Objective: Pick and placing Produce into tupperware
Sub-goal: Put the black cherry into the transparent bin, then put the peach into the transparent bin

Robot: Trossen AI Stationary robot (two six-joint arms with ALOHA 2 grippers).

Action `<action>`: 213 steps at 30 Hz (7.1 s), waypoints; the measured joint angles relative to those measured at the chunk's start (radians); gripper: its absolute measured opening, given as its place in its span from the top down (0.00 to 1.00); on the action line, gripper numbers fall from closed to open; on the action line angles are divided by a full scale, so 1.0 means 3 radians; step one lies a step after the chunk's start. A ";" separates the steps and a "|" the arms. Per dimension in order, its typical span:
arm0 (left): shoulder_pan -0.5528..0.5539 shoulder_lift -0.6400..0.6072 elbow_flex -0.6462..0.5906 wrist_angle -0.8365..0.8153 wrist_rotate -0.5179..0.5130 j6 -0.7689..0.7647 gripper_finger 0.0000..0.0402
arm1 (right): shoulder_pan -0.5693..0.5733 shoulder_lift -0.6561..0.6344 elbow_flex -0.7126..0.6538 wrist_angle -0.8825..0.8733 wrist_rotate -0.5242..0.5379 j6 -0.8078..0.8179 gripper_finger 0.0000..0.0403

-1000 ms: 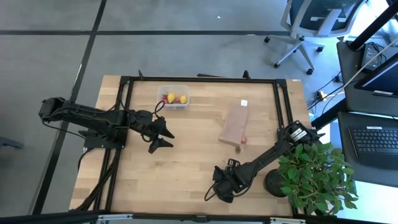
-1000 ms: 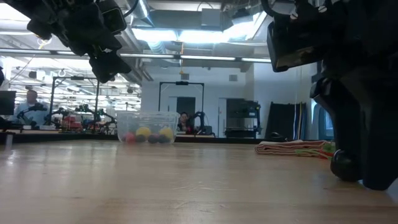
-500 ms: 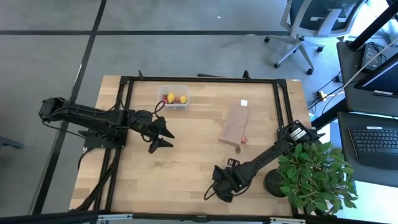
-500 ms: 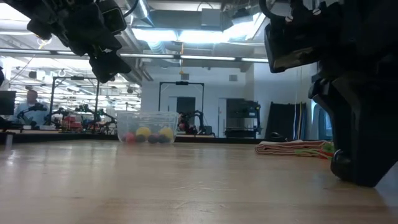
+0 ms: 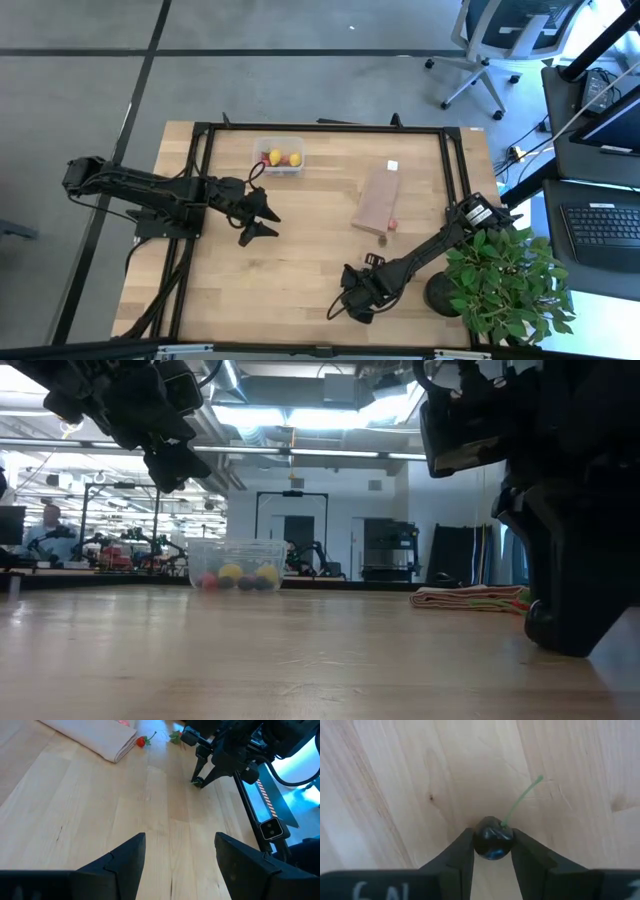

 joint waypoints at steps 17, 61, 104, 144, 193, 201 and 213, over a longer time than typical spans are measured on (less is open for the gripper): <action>0.0000 0.0000 0.0000 0.0001 0.0000 -0.0003 0.43 | -0.0365 -0.0008 0.0286 -0.0207 0.0134 -0.0434 0.72; 0.0309 -0.1598 -0.0001 0.0184 -0.0707 0.0174 0.43 | -0.2517 -0.0012 0.2448 0.0172 0.0245 -0.2592 0.71; 0.0309 -0.1596 -0.0001 0.0114 -0.0785 0.0174 0.43 | -0.2992 0.0923 0.2490 0.0238 -0.0293 -0.2510 0.51; 0.0308 -0.1423 -0.0003 -0.0034 -0.1310 0.0473 0.43 | -0.1867 -0.2704 -0.1502 -0.0721 0.0012 -0.1807 0.46; 0.0309 -0.1378 -0.0003 -0.0120 -0.1835 0.0398 0.43 | -0.1761 -0.2318 -0.2403 0.0315 -0.0261 -0.2145 0.36; 0.0309 -0.1378 -0.0003 -0.0122 -0.1835 0.0397 0.43 | -0.1761 -0.1991 -0.2403 0.0472 -0.0261 -0.2173 0.36; 0.0309 -0.1378 -0.0003 -0.0122 -0.1835 0.0398 0.43 | -0.1760 -0.1831 -0.2391 0.0456 -0.0340 -0.2163 0.52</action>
